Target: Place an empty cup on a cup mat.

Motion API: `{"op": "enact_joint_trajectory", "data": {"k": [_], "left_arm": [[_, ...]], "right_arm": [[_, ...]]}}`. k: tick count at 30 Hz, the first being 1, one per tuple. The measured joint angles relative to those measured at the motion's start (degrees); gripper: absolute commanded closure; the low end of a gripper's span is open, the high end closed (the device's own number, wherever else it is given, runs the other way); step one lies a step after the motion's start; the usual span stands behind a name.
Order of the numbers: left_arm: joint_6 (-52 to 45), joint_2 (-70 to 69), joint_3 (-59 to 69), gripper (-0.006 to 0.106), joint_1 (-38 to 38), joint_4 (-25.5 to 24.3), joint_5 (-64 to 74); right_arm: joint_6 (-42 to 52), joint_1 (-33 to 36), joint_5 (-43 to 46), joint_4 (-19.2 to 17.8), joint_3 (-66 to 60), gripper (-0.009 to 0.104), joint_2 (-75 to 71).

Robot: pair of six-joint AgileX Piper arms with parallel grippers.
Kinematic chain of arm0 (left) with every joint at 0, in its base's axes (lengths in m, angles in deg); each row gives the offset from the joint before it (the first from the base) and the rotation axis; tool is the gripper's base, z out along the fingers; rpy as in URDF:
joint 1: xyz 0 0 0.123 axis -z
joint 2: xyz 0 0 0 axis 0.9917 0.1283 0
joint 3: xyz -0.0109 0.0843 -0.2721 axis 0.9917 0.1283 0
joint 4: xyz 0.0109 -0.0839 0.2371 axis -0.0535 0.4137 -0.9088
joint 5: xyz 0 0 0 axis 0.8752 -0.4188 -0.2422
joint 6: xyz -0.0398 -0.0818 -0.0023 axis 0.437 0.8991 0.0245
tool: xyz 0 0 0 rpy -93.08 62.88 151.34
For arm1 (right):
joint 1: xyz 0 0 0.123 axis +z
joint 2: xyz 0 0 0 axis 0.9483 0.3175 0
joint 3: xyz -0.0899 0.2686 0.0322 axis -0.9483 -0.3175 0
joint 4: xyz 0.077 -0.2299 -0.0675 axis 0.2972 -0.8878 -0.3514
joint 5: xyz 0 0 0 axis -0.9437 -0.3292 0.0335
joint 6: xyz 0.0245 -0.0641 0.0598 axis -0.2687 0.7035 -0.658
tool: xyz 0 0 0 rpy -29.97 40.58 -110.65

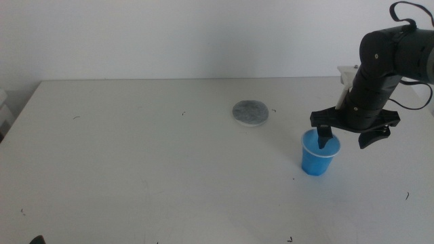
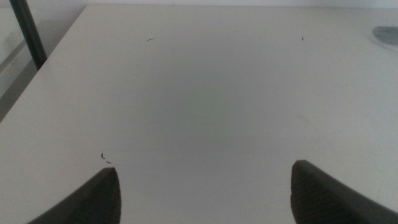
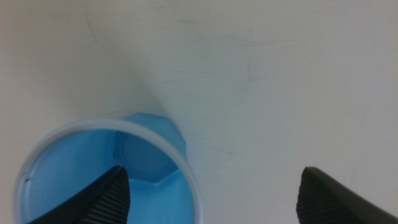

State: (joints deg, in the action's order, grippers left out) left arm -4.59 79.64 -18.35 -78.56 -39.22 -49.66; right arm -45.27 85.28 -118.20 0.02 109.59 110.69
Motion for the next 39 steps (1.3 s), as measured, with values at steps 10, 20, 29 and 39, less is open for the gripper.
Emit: {"op": "enact_joint_trajectory", "data": {"k": [10,20,29,39], "left_arm": [[0.0,0.0,0.0,-0.005,0.0,0.0,0.0],[0.0,0.0,0.0,-0.005,0.0,0.0,0.0],[0.0,0.0,0.0,-0.005,0.0,0.0,0.0],[0.0,0.0,0.0,-0.005,0.0,0.0,0.0]], "right_arm": [[0.0,0.0,1.29,2.02,0.04,0.077,2.24],[-0.11,0.19,0.9,2.92,0.63,0.096,1.85],[0.08,2.24,-3.65,2.98,12.97,0.095,1.88],[1.12,5.33,-12.86,3.48,38.12,0.095,13.97]]}}
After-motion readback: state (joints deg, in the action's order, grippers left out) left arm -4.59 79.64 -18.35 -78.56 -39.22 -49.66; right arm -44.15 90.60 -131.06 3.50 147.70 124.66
